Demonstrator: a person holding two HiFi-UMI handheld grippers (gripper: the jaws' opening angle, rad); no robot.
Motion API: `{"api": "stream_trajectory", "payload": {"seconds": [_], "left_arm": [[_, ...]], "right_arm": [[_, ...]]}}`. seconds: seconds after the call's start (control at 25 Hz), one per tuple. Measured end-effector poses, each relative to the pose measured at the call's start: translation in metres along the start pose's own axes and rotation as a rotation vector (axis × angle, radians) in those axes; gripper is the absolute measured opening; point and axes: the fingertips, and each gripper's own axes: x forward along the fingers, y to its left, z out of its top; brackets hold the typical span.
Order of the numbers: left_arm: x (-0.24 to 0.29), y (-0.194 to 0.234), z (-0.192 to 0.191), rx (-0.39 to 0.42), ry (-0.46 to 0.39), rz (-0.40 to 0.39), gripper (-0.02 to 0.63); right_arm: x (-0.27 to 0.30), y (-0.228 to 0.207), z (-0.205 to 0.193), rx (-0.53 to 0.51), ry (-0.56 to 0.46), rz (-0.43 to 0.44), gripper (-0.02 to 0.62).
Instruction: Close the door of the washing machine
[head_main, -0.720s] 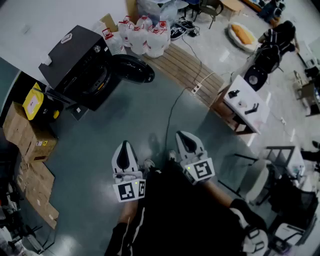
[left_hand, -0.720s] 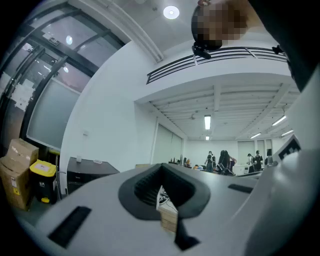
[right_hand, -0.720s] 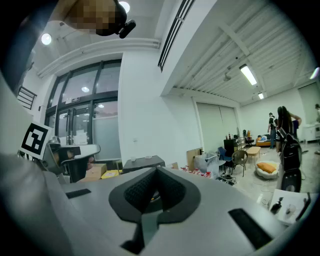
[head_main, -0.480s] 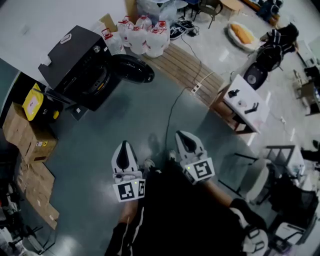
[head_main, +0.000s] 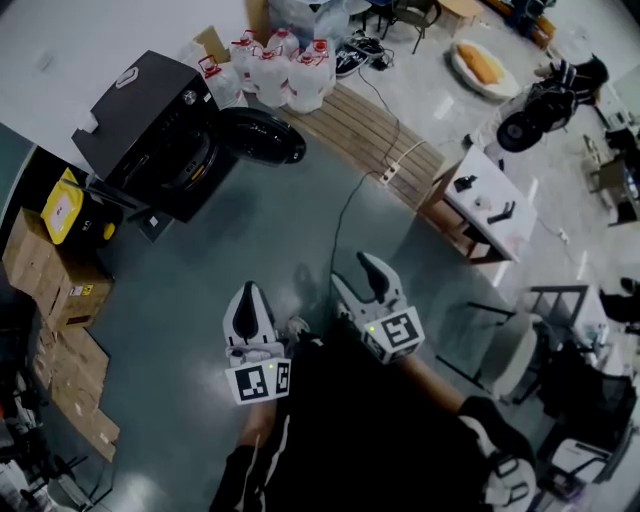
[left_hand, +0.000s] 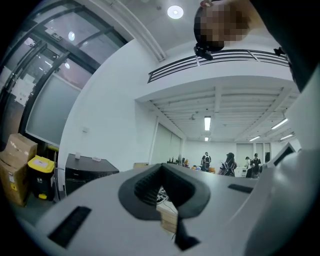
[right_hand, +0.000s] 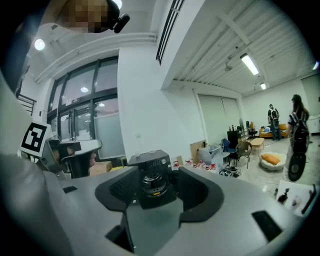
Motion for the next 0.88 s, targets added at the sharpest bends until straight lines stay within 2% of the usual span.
{"api": "stream_trajectory", "payload": {"seconds": [0.2, 0.52, 0.72, 0.88], "left_arm": [[-0.003, 0.008, -0.005, -0.012, 0.01, -0.014, 0.003], [-0.01, 0.034, -0.01, -0.049, 0.008, -0.049, 0.003], [0.003, 0.042, -0.018, -0.053, 0.019, -0.055, 0.003], [0.03, 0.043, -0.024, -0.049, 0.036, -0.035, 0.003]], "right_arm": [[0.005, 0.013, -0.002, -0.001, -0.021, -0.004, 0.229], [0.016, 0.033, -0.014, -0.007, 0.004, -0.045, 0.227], [0.03, 0.031, -0.018, -0.014, 0.011, -0.048, 0.222], [0.056, 0.013, -0.013, -0.007, 0.006, -0.025, 0.218]]}}
